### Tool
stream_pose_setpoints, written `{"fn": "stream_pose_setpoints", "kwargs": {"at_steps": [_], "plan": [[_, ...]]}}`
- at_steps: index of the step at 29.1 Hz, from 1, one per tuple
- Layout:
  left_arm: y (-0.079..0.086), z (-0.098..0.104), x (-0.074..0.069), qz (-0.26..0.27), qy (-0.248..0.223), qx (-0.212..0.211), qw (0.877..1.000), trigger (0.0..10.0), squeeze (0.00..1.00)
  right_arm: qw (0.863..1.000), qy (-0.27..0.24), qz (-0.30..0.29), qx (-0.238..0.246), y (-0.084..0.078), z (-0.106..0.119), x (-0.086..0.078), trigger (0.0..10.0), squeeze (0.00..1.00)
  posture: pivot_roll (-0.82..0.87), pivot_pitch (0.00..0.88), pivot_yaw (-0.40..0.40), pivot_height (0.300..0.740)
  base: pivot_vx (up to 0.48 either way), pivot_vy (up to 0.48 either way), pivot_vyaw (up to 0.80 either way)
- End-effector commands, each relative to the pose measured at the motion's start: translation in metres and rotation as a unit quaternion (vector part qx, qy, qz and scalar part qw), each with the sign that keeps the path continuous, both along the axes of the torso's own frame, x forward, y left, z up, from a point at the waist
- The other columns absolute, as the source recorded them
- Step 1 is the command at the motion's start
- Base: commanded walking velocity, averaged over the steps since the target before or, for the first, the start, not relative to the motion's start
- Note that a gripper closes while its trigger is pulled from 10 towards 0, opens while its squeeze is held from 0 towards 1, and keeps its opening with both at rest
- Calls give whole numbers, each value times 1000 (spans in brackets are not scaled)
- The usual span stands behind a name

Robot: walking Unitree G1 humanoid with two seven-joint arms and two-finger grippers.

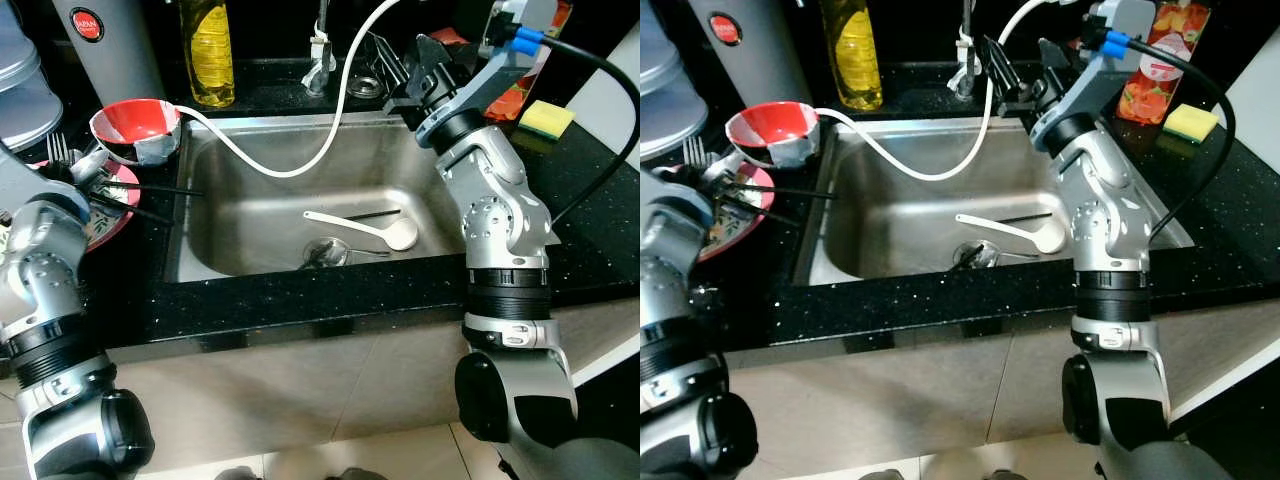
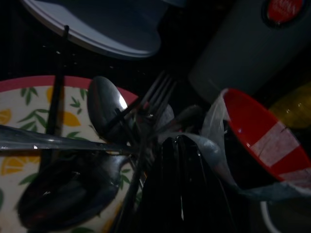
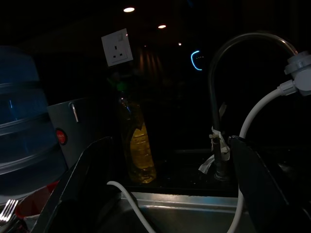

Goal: Kitchen organization

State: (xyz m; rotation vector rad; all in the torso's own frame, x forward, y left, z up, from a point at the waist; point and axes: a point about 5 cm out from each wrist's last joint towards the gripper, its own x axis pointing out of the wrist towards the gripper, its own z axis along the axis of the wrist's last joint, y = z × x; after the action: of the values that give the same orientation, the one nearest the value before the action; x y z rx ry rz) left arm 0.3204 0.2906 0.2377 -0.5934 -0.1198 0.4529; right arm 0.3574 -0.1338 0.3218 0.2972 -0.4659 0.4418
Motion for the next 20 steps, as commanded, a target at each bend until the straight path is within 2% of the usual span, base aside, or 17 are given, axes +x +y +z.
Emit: {"fn": "stream_pose_setpoints", "kwargs": {"at_steps": [1,4,8,9,17,20], "plan": [[2,0,-1,1,-13,-21,1000,10000,0,1000,-1,4,8,0,-1,-2,10000,0,128,0,37,740,0,0,0],[6,-11,-4,19,12,-41,999,10000,0,1000,2,6,7,0,-3,-2,10000,0,129,0,30,740,0,0,0],[8,-16,-4,25,22,-52,998,10000,0,1000,2,7,7,0,-2,-1,10000,0,128,0,31,740,0,0,0],[9,-24,-2,30,37,-66,997,10000,0,1000,0,8,8,1,0,-1,10000,0,127,0,34,740,0,0,0],[7,-30,2,27,51,-85,995,10000,0,1000,1,5,8,0,-1,-1,10000,0,125,0,36,740,0,0,0],[4,-42,3,22,93,-116,989,10000,0,1000,1,4,8,-1,0,-2,10000,0,118,0,40,740,0,0,0]]}}
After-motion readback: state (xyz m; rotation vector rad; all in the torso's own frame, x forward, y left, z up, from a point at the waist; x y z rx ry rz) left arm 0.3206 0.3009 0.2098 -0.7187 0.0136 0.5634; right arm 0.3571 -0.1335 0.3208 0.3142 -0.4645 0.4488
